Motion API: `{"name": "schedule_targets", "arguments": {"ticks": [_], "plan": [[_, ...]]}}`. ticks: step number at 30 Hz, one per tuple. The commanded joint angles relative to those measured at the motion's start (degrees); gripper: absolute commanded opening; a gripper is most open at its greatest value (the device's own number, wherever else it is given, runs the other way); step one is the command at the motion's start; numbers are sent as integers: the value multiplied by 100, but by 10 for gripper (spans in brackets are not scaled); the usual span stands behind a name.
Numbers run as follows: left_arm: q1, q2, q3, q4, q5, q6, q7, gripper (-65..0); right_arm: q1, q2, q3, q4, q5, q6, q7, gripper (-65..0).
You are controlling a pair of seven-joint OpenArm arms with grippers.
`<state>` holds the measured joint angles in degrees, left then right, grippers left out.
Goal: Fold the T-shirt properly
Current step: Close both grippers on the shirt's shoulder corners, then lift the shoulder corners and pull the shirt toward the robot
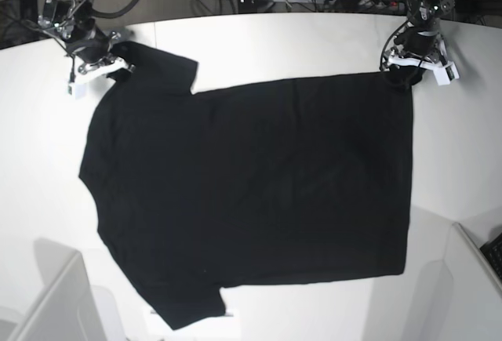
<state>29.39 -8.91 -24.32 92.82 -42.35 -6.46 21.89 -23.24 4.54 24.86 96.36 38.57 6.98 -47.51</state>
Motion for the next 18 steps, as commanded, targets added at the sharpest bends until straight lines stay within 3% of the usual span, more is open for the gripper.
{"name": "schedule_targets", "arguments": {"ticks": [1, 4, 6, 7, 11, 18], "plan": [[2, -54, 27, 68, -42, -44, -48, -416, -45, 26, -3, 4, -151, -43, -142, -650], [11, -90, 309, 68, -42, -44, -48, -485, -45, 43, -3, 4, -151, -43, -142, -650], [20, -90, 335, 68, -42, -44, -48, -617, -45, 114, 6, 4, -151, -43, -142, -650], [28, -90, 335, 68, -33, -44, -48, -650, -54, 114, 6, 4, -151, -43, -142, -650], [55, -107, 317, 85, 11, -44, -48, -650, -97, 140, 24, 57, -151, -43, -142, -650], [415, -432, 309, 314, 11, -44, -48, -650, -256, 96, 674, 241, -151, -43, -150, -650]]}}
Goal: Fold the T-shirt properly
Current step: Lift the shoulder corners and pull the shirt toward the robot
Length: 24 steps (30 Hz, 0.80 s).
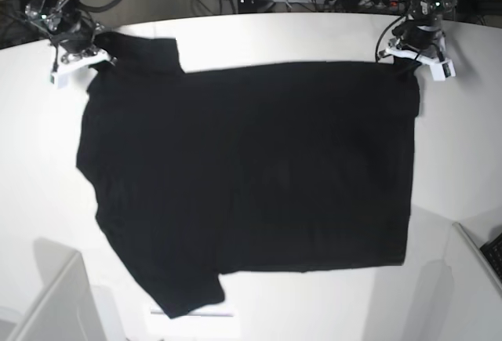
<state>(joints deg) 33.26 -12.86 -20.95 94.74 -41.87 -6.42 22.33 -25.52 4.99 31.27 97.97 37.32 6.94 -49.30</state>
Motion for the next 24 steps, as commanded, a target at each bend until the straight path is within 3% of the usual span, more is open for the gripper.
{"name": "schedule_targets", "arguments": {"ticks": [1, 17, 24], "plan": [[90, -37, -28, 183, -37, -49, -92, -650, -90, 76, 34, 167, -27, -39, 29, -650], [1540, -2, -195, 1229, -37, -31, -92, -650, -1004, -170, -19, 1310, 0, -39, -6, -650], [1725, -10, -318, 1599, -37, -31, -92, -650, -1083, -161, -1, 1521, 0, -39, 29, -650]]}}
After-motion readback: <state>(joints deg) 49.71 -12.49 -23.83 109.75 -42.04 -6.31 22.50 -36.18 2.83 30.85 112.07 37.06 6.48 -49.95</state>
